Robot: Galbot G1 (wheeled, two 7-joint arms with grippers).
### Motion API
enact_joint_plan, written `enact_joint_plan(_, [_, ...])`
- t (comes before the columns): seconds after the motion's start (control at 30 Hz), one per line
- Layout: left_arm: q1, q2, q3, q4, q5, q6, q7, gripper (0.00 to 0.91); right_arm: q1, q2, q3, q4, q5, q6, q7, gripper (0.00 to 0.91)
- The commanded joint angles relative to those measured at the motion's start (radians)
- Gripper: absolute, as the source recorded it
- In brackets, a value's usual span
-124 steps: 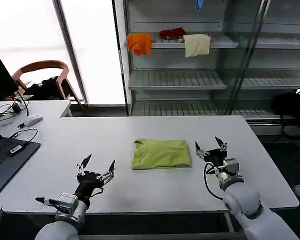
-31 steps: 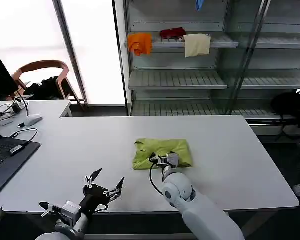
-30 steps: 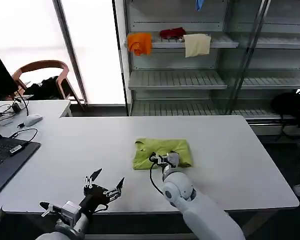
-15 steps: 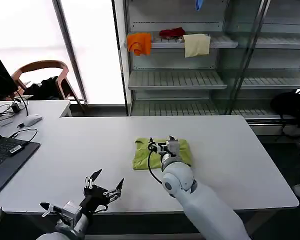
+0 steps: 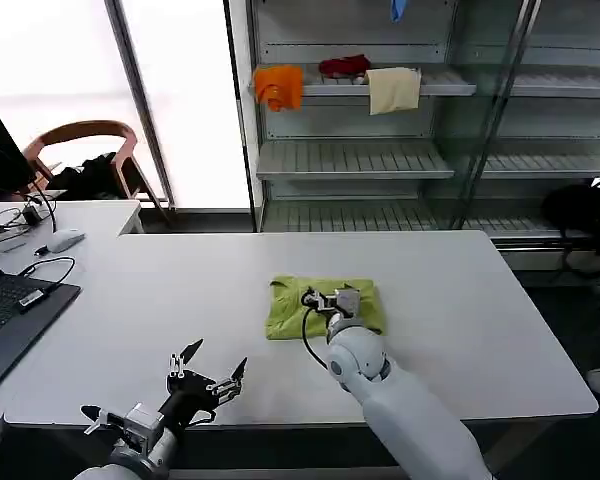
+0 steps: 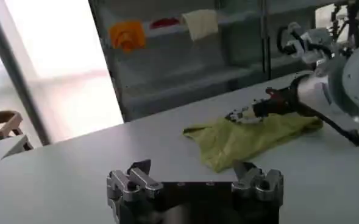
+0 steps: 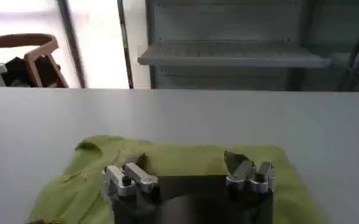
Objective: Fold and organize the clothes.
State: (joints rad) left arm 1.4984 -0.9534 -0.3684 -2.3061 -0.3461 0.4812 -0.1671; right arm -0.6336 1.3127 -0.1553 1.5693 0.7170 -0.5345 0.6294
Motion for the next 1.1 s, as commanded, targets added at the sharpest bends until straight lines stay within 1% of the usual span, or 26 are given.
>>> enact_joint_plan(0.03, [-0.001, 0.002, 0.001, 0.0, 0.001, 0.0, 0.001, 0.907, -0.029, 0.016, -0.007, -0.097, -0.014, 0.002, -0.036, 0.907])
enact_joint_plan(0.2, [-0.002, 0.003, -0.003, -0.007, 0.001, 0.002, 0.001, 0.907, -0.021, 0.009, -0.014, -0.087, -0.014, 0.0, -0.038, 0.907])
enact_joint_plan(0.3, [-0.001, 0.001, -0.002, -0.012, 0.002, 0.003, 0.0, 0.907, 0.0, 0.005, -0.001, -0.033, -0.016, 0.01, -0.036, 0.907])
enact_joint_plan(0.4, [0.0, -0.001, -0.003, -0.018, 0.003, 0.004, -0.001, 0.907, 0.011, -0.017, 0.008, 0.06, -0.03, 0.024, -0.043, 0.907])
enact_joint_plan(0.5, [0.002, -0.003, -0.003, -0.029, 0.01, 0.015, -0.003, 0.907, 0.015, -0.046, 0.006, 0.161, -0.031, 0.03, -0.035, 0.907])
enact_joint_plan(0.67, [0.005, -0.007, -0.003, -0.046, 0.012, 0.025, -0.007, 0.907, -0.025, -0.107, 0.003, 0.329, -0.02, 0.027, -0.006, 0.907])
enact_joint_plan(0.77, [0.018, -0.012, -0.01, -0.056, 0.014, 0.019, -0.011, 0.907, -0.066, -0.144, 0.018, 0.407, -0.031, 0.039, 0.005, 0.907])
enact_joint_plan(0.83, [0.034, -0.016, -0.019, -0.059, 0.015, 0.0, -0.018, 0.907, -0.113, -0.179, 0.038, 0.468, -0.081, 0.067, -0.005, 0.907])
enact_joint_plan(0.9, [0.052, -0.025, -0.025, -0.055, 0.016, -0.027, -0.029, 0.907, -0.2, -0.248, 0.085, 0.528, -0.167, 0.133, -0.048, 0.907])
enact_joint_plan(0.97, [0.063, -0.041, -0.028, -0.05, 0.016, -0.053, -0.049, 0.907, -0.295, -0.288, 0.147, 0.572, -0.236, 0.191, -0.088, 0.907])
enact_joint_plan(1.0, [0.066, -0.053, -0.029, -0.049, 0.016, -0.066, -0.063, 0.907, -0.398, -0.32, 0.198, 0.591, -0.292, 0.242, -0.112, 0.907])
enact_joint_plan(1.03, [0.072, -0.064, -0.028, -0.041, 0.016, -0.081, -0.075, 0.907, -0.471, -0.333, 0.256, 0.621, -0.311, 0.265, -0.123, 0.907])
enact_joint_plan(1.1, [0.083, -0.088, -0.032, -0.025, 0.016, -0.138, -0.098, 0.907, -0.614, -0.353, 0.356, 0.668, -0.35, 0.309, -0.141, 0.907])
